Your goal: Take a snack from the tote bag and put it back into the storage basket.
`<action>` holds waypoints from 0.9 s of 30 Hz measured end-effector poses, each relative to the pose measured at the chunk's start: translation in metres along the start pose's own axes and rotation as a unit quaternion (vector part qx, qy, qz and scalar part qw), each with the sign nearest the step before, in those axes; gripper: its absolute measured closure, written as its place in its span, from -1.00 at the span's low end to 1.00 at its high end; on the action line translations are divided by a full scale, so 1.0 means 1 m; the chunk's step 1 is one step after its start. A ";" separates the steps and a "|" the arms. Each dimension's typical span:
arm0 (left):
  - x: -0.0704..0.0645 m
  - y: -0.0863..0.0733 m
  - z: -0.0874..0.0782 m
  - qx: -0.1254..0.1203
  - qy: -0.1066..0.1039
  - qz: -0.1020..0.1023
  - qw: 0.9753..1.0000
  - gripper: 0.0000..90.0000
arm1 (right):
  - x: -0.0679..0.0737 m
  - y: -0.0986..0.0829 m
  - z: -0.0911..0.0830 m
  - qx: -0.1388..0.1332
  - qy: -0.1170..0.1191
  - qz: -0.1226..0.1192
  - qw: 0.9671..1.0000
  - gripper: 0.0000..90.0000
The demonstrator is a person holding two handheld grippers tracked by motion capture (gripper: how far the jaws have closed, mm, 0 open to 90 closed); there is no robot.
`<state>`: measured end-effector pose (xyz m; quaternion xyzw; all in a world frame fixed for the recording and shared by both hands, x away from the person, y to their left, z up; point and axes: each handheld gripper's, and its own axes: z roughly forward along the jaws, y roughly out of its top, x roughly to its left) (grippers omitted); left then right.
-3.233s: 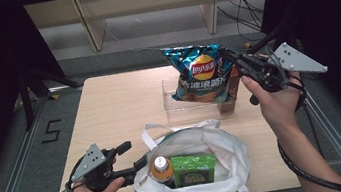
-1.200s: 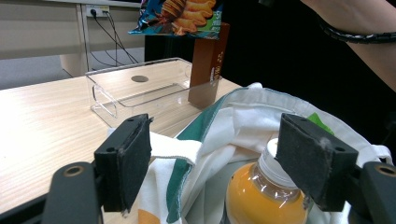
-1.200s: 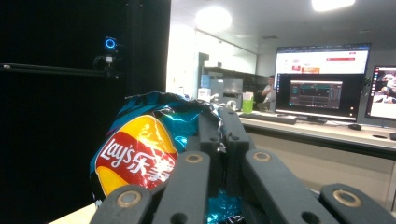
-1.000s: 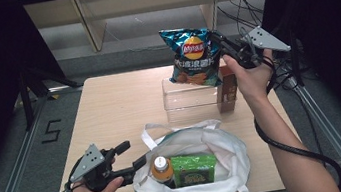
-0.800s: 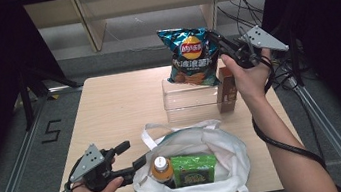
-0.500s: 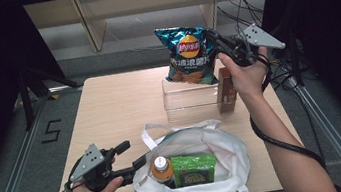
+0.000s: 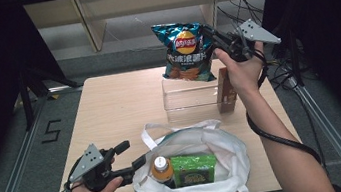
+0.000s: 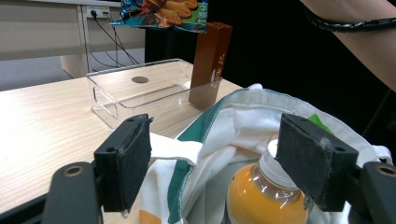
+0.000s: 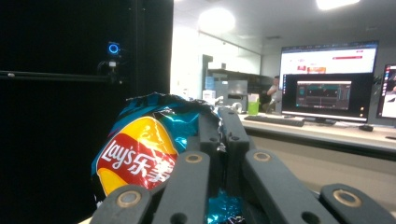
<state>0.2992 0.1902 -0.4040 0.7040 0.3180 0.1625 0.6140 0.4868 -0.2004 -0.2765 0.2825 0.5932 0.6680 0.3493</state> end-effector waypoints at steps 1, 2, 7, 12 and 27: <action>0.001 0.000 0.001 -0.006 -0.005 0.001 1.000 -0.43 | -0.001 0.000 0.001 -0.005 -0.002 -0.009 1.000 1.00; 0.001 0.000 0.000 -0.007 -0.004 0.001 1.000 -0.43 | 0.001 0.000 0.001 -0.007 -0.005 -0.003 1.000 1.00; 0.001 0.000 0.000 0.000 0.000 0.001 1.000 -0.43 | -0.001 -0.001 0.003 -0.012 -0.009 0.004 1.000 1.00; 0.000 -0.001 0.001 0.000 0.000 -0.002 1.000 -0.43 | -0.003 0.000 0.005 -0.019 -0.019 -0.004 1.000 1.00; 0.000 -0.001 0.000 0.001 0.000 -0.002 1.000 -0.43 | -0.012 -0.004 0.018 -0.016 -0.020 0.002 1.000 1.00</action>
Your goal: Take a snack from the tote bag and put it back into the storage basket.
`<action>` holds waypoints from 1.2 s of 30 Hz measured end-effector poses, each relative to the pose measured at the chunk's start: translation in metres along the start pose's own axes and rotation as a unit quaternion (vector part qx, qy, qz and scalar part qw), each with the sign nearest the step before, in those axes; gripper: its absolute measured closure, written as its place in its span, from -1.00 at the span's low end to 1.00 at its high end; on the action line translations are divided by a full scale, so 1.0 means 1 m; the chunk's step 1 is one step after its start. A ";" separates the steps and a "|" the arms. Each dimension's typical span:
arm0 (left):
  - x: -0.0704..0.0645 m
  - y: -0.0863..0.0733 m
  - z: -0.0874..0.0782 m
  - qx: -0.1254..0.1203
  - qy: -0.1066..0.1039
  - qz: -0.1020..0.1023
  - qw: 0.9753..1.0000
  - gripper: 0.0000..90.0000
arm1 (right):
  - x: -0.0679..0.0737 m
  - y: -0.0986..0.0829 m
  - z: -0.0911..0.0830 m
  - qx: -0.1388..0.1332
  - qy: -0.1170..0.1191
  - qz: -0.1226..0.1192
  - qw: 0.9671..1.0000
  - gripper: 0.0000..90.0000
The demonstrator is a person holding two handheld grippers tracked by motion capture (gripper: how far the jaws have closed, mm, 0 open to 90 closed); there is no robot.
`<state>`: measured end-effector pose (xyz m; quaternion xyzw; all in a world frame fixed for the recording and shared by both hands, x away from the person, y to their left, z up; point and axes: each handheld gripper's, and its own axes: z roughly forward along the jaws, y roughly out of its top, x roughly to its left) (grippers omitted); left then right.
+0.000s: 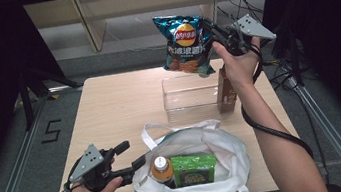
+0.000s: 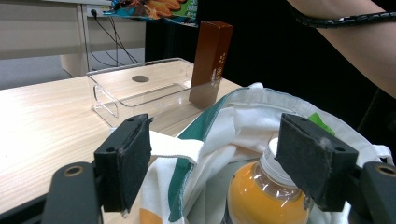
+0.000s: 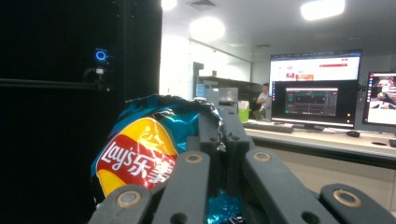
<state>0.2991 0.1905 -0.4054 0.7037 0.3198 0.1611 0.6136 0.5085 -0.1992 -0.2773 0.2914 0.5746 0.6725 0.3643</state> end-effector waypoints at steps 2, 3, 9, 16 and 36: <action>0.000 0.000 0.000 -0.001 0.000 0.002 1.000 -0.43 | -0.002 -0.001 0.002 0.002 0.000 -0.002 1.000 1.00; 0.000 0.000 0.000 -0.001 0.000 0.003 1.000 -0.43 | -0.002 -0.001 0.003 0.002 -0.002 -0.002 1.000 1.00; 0.000 0.000 0.001 0.000 -0.001 -0.002 1.000 -0.43 | -0.007 -0.005 0.005 0.013 -0.008 -0.005 1.000 1.00; 0.000 0.000 0.000 0.000 0.000 0.000 1.000 -0.43 | -0.013 -0.009 0.006 0.010 -0.016 0.000 1.000 1.00; 0.000 0.001 0.002 0.002 -0.003 0.006 1.000 -0.43 | -0.030 -0.012 0.007 0.027 -0.026 0.005 0.999 1.00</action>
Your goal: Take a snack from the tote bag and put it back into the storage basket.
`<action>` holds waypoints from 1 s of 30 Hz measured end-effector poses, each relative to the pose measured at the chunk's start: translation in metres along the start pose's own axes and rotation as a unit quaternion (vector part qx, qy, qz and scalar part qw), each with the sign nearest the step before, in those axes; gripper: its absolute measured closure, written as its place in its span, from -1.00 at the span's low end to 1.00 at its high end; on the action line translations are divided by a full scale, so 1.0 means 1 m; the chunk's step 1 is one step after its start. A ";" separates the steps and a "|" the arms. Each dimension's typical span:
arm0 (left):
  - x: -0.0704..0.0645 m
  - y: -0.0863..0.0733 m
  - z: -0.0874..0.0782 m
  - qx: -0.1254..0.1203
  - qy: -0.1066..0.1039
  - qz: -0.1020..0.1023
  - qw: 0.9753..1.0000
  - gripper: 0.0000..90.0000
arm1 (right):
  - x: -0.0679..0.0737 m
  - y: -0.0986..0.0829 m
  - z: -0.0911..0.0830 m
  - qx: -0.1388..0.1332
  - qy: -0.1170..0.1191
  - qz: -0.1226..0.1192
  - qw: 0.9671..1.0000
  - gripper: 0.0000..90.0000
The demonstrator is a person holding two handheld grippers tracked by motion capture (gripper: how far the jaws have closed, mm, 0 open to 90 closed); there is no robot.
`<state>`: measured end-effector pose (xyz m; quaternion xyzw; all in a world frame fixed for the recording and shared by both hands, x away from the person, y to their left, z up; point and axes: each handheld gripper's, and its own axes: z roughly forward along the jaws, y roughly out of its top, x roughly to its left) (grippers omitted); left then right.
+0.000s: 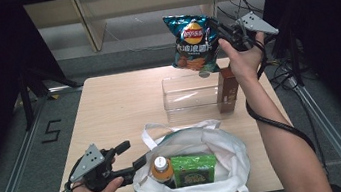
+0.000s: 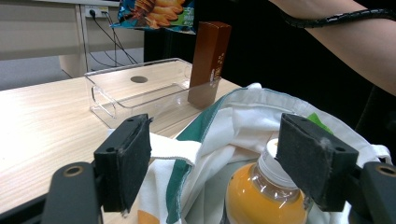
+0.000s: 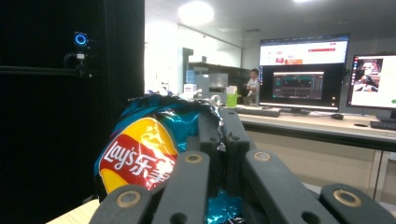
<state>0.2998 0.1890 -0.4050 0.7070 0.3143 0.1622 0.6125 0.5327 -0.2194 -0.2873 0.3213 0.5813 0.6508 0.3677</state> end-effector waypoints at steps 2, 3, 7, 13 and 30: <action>0.000 -0.001 0.001 0.001 0.000 -0.004 1.000 -0.43 | -0.002 -0.001 -0.001 0.007 0.004 -0.001 1.000 1.00; 0.000 -0.001 0.001 0.002 0.000 -0.003 1.000 -0.43 | -0.003 -0.001 -0.002 0.011 0.002 0.000 1.000 1.00; 0.000 -0.001 0.001 0.001 0.002 -0.006 1.000 -0.43 | -0.009 -0.005 -0.002 0.017 0.007 0.005 1.000 1.00; 0.001 -0.002 0.003 -0.003 -0.006 -0.001 1.000 -0.43 | -0.014 -0.011 -0.003 0.024 0.006 0.019 1.000 0.99; -0.001 -0.002 0.001 0.004 0.003 -0.009 1.000 -0.43 | -0.022 -0.018 -0.005 0.053 0.021 0.009 0.998 0.99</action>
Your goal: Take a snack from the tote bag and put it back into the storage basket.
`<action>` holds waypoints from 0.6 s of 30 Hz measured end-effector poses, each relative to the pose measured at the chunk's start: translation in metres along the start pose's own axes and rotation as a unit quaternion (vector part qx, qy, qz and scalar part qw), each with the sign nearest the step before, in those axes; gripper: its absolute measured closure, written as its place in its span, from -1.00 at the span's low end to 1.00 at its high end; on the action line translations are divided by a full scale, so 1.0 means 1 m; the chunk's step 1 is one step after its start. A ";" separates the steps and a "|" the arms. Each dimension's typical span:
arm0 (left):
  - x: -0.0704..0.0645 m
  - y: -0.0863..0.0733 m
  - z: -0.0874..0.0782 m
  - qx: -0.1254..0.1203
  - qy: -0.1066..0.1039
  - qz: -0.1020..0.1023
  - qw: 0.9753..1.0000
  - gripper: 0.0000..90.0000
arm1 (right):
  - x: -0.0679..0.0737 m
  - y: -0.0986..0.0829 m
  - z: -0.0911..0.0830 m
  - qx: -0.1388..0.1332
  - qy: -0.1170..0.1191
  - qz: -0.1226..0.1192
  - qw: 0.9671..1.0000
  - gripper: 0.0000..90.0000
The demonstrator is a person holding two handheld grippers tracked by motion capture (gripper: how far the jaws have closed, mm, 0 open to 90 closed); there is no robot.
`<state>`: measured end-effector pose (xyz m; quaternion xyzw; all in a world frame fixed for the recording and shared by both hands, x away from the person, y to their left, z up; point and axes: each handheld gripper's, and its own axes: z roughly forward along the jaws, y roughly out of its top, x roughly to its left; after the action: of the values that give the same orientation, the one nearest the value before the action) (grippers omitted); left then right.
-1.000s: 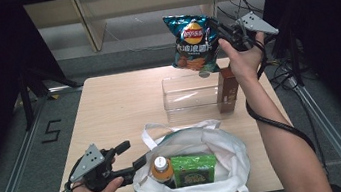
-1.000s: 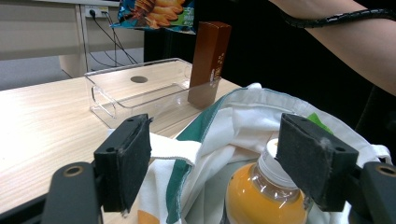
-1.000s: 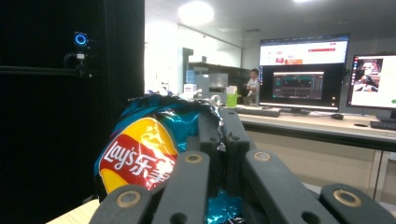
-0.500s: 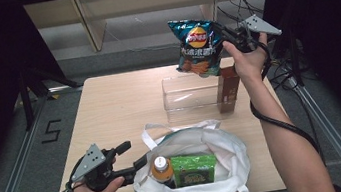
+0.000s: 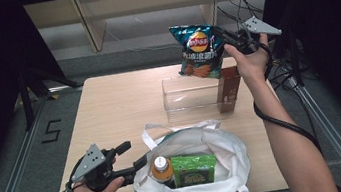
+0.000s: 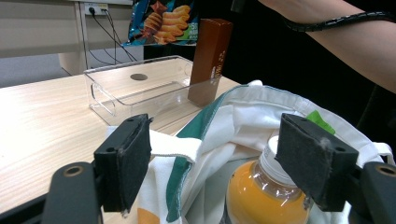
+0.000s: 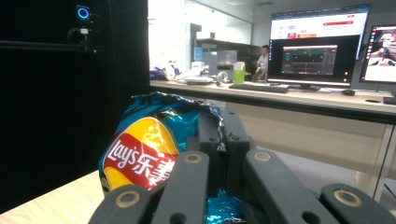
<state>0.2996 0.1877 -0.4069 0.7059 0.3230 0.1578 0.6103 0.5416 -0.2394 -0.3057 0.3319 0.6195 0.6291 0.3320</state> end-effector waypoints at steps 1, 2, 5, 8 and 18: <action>0.000 0.000 0.000 0.000 0.000 0.000 1.000 -0.43 | -0.001 -0.001 0.000 -0.001 0.002 -0.001 1.000 0.99; 0.001 0.000 0.000 0.000 -0.002 0.003 1.000 -0.43 | -0.001 -0.001 0.000 -0.003 -0.003 -0.002 1.000 0.99; 0.001 0.000 0.001 -0.006 -0.008 0.007 1.000 -0.43 | -0.004 -0.002 -0.001 0.006 0.011 -0.005 1.000 0.99; 0.000 0.000 0.001 0.000 -0.003 0.003 1.000 -0.43 | -0.005 -0.003 0.000 0.012 0.014 -0.005 1.000 0.99; 0.000 -0.001 0.001 0.001 -0.003 0.004 1.000 -0.43 | -0.008 -0.011 0.003 0.034 0.025 -0.005 0.999 0.99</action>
<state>0.3003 0.1871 -0.4080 0.7084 0.3185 0.1578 0.6097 0.5489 -0.2444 -0.3168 0.3241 0.6501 0.6140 0.3087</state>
